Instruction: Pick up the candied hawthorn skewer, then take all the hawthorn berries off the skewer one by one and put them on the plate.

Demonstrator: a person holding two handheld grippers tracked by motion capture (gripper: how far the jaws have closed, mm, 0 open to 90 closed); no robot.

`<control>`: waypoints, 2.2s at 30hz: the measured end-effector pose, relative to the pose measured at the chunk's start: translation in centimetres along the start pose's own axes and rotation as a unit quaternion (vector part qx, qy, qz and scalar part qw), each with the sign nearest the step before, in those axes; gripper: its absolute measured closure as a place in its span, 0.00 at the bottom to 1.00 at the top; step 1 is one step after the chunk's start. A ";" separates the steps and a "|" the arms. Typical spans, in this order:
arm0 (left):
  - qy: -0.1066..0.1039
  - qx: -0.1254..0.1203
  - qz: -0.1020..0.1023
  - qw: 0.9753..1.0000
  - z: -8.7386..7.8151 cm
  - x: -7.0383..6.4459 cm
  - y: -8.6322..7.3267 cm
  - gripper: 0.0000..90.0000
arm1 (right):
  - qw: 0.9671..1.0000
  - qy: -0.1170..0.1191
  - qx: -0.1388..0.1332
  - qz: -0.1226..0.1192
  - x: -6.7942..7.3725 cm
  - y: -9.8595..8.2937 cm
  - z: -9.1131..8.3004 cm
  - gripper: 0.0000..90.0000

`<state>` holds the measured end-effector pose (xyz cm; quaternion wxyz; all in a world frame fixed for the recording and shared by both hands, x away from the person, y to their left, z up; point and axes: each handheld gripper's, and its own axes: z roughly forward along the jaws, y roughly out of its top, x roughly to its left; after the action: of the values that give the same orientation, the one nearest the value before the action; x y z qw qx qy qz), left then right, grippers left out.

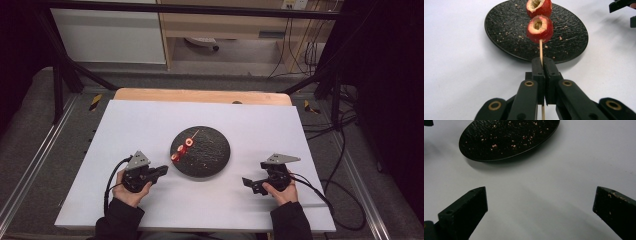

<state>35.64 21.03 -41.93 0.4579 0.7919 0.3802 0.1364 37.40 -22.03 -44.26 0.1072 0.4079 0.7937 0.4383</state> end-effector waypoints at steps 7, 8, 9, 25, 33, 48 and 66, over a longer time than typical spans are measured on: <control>0.000 -0.001 0.001 1.000 -0.3 0.2 -0.7 0.98 | 1.000 -0.001 0.002 0.000 1.1 1.0 0.6 0.00; -0.001 -0.001 0.000 1.000 -0.3 0.2 -0.8 0.98 | 1.000 -0.001 0.002 0.000 1.1 1.0 0.6 0.00; -0.002 0.000 0.005 1.000 -0.4 0.1 -0.9 0.98 | 1.000 0.001 0.002 0.004 1.5 1.4 0.9 0.00; -0.015 -0.002 0.021 1.000 -0.4 -0.8 -1.2 0.98 | 1.000 0.027 -0.004 -0.005 5.1 4.8 3.6 0.01; -0.018 -0.004 0.024 1.000 -0.3 -1.2 -1.2 0.98 | 0.999 0.050 -0.018 0.006 6.6 6.8 5.5 0.04; -0.029 -0.004 0.035 0.999 0.0 -2.1 -1.1 0.98 | 0.994 0.090 -0.051 0.040 6.9 9.0 6.8 0.16; -0.041 -0.006 0.055 0.998 0.6 -3.5 -1.1 0.98 | 0.989 0.131 -0.046 0.049 6.7 9.0 7.8 0.52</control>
<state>33.09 18.48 -42.71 0.4694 0.8141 0.3160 0.1307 42.21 -9.81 -40.53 -0.0005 0.3800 0.7587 0.5291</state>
